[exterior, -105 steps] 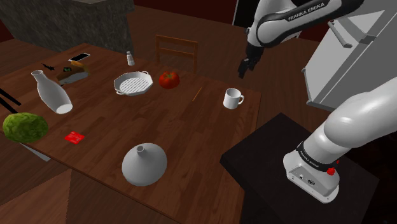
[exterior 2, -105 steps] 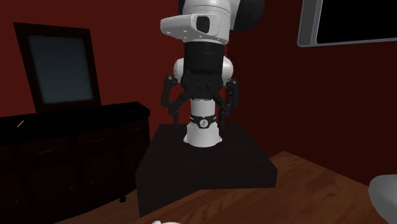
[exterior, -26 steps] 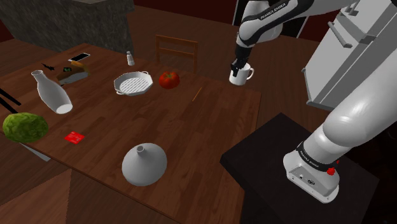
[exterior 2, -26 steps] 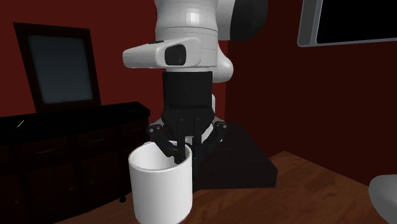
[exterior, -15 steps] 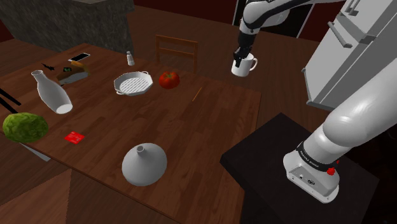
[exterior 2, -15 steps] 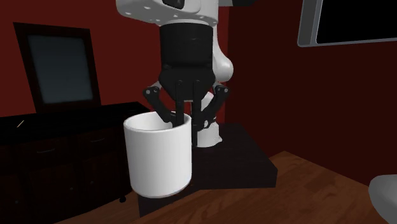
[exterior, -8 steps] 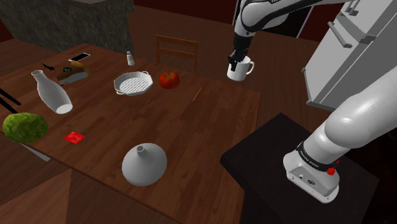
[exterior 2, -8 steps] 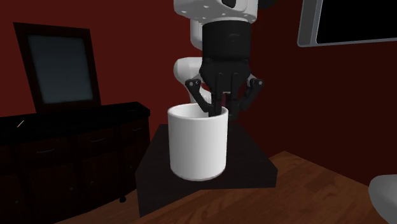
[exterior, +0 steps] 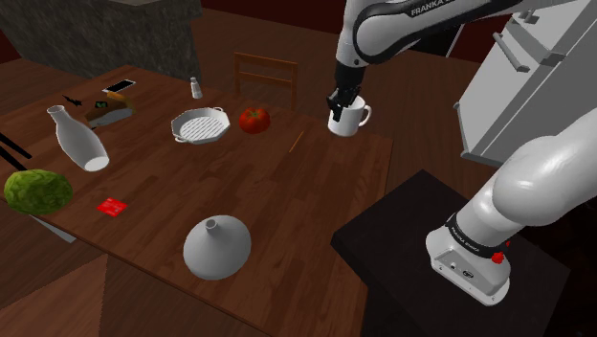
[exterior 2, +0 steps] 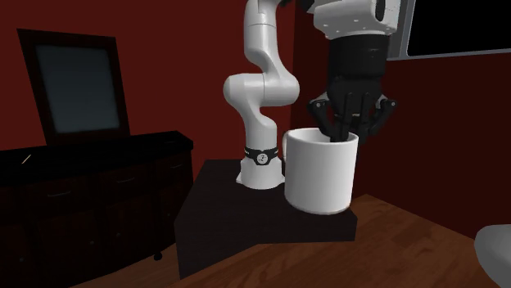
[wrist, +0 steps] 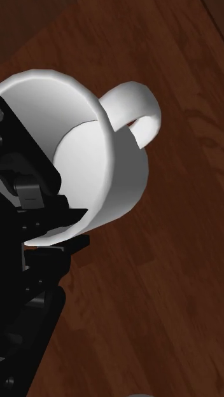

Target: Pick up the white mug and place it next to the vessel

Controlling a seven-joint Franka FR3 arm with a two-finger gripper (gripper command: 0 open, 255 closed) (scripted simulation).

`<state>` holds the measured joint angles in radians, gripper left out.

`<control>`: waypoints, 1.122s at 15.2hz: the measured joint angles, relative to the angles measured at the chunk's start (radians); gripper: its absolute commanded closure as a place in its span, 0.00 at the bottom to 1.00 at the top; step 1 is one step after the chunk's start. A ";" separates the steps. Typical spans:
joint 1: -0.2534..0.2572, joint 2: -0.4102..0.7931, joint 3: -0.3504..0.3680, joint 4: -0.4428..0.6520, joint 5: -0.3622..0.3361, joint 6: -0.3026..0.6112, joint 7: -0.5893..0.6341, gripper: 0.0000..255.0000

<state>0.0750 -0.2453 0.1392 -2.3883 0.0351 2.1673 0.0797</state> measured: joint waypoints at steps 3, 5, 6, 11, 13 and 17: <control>0.035 -0.015 0.050 -0.013 0.015 -0.001 0.075 1.00; 0.058 -0.021 0.083 -0.019 0.025 0.000 0.123 1.00; 0.069 -0.019 0.100 -0.011 0.029 -0.005 0.149 1.00; 0.122 -0.001 0.185 0.016 0.044 -0.010 0.278 1.00; 0.143 0.014 0.220 0.023 0.047 -0.001 0.332 1.00; 0.173 0.051 0.277 0.061 0.042 -0.002 0.425 1.00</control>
<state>0.2483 -0.1943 0.4165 -2.3271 0.0771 2.1657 0.5045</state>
